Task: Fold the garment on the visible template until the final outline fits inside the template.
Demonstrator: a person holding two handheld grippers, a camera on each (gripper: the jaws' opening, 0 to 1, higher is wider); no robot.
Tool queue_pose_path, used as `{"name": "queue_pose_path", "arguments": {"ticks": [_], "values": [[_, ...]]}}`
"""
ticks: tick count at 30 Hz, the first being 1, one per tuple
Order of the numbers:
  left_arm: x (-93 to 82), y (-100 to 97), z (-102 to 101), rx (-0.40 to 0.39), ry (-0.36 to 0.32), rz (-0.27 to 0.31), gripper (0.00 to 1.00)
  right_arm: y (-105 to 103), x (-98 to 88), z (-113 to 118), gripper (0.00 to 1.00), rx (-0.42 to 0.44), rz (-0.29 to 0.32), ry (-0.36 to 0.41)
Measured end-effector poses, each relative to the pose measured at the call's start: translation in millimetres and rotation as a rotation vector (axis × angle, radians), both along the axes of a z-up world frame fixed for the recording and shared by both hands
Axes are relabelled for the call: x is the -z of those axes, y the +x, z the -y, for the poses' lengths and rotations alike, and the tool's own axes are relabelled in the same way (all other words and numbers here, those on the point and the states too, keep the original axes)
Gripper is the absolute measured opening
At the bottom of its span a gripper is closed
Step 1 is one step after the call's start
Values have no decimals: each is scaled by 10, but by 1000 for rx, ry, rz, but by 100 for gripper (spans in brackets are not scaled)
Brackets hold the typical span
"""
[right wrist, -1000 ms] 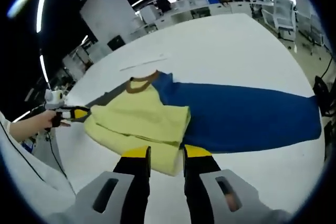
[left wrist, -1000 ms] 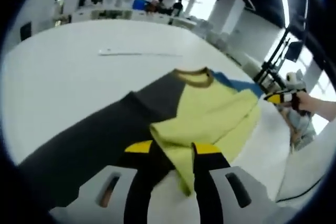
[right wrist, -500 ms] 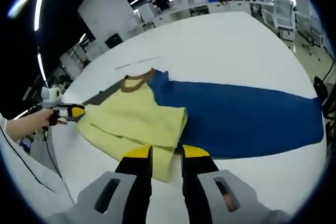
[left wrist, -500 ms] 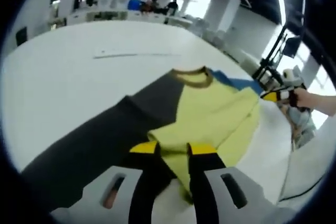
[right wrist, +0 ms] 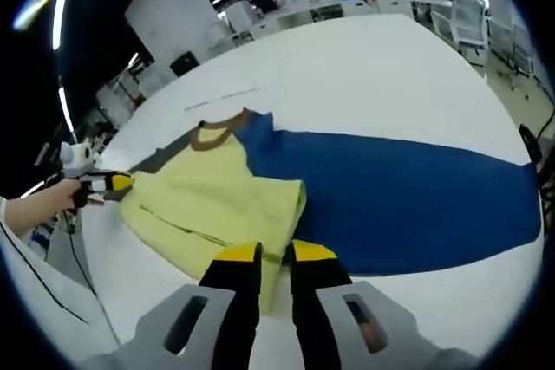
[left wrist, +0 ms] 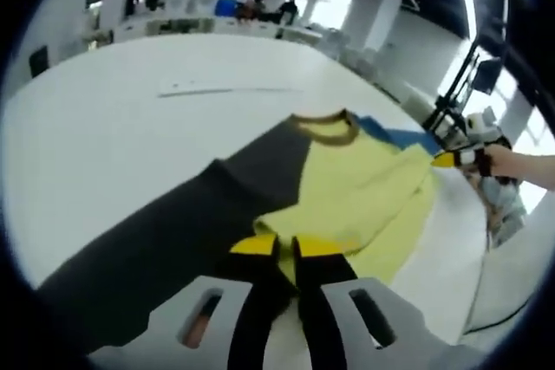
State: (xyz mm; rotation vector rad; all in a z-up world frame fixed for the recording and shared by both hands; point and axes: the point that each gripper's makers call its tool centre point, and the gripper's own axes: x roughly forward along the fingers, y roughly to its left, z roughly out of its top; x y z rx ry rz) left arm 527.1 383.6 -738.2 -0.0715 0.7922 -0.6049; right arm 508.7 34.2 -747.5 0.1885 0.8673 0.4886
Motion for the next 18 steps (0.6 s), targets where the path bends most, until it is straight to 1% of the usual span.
{"name": "queue_pose_path", "arguments": {"ticks": [4,7,8,9,10,12,14,16,17,18], "values": [[4,7,1,-7,2,-6,2,5,-7,5,4,-5,9,-14],[-33,20,3,-29,-16,-13,0,7,-40,8,4,-3,17,-12],[-76,24,3,-59,-43,-26,0,22,-82,14,4,-2,37,-15],[-106,23,4,-79,-62,-37,0,23,-109,16,4,-1,40,-11],[-167,30,-1,-108,-99,-44,0,36,-170,7,4,0,53,7],[-245,23,1,-132,-143,-51,0,49,-278,-11,3,1,78,33],[-333,-4,-10,-169,-190,-75,0,61,-375,-13,3,7,97,50],[-390,-5,-14,-189,-217,-84,0,97,-475,13,3,22,122,63],[-424,3,-14,-211,-244,-94,0,110,-506,22,3,29,129,69],[-471,21,-29,-253,-293,-119,0,124,-533,31,3,33,135,75]]}}
